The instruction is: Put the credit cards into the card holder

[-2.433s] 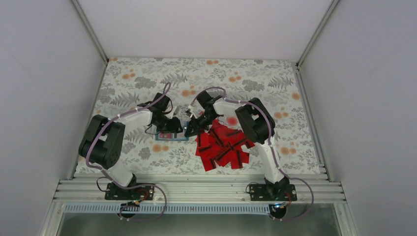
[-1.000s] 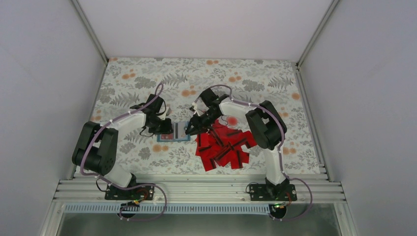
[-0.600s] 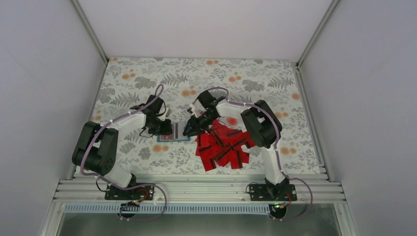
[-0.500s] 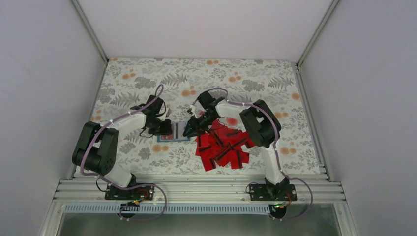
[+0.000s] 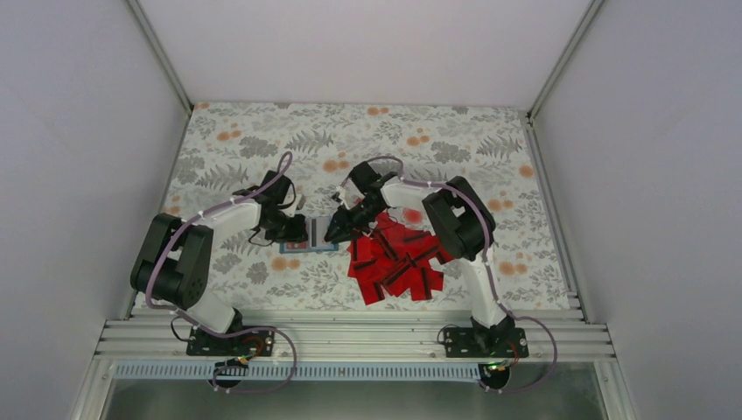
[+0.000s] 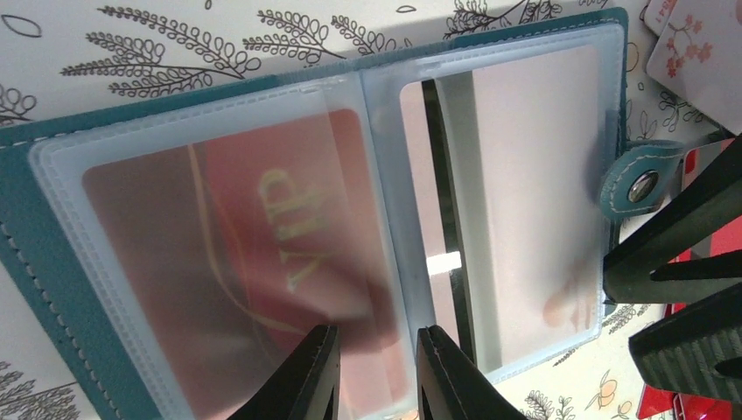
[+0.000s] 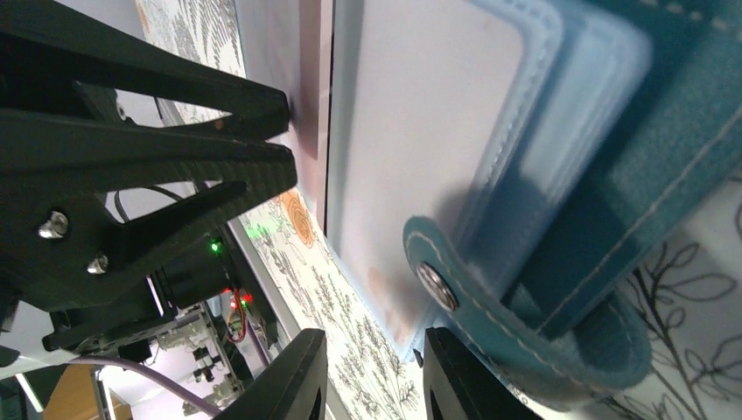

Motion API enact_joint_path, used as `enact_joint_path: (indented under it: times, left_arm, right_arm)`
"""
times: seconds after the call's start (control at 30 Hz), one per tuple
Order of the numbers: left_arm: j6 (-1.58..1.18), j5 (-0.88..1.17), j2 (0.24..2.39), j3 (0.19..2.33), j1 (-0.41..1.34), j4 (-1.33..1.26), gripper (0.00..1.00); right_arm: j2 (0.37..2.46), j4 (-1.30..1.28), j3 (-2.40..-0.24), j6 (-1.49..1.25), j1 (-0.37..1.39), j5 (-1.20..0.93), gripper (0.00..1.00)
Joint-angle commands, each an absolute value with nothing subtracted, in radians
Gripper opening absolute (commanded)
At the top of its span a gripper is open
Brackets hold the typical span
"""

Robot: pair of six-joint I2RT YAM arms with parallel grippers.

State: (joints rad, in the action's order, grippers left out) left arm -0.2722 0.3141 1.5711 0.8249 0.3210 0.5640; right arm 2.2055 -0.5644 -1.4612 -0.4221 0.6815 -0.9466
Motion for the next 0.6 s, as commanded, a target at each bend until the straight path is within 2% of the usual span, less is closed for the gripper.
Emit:
enact_joint_path:
  times: [0.0, 0.57]
  left_arm:
    - [-0.252, 0.342, 1.595, 0.811, 0.319, 0.548, 0.24]
    - [-0.246, 0.366, 1.623, 0.815, 0.32, 0.533, 0.23]
  right_arm:
    - [2.239, -0.573, -1.508, -0.415, 0.692, -0.947, 0.29]
    - [2.251, -0.589, -1.576, -0.389, 0.697, -1.013, 0.28]
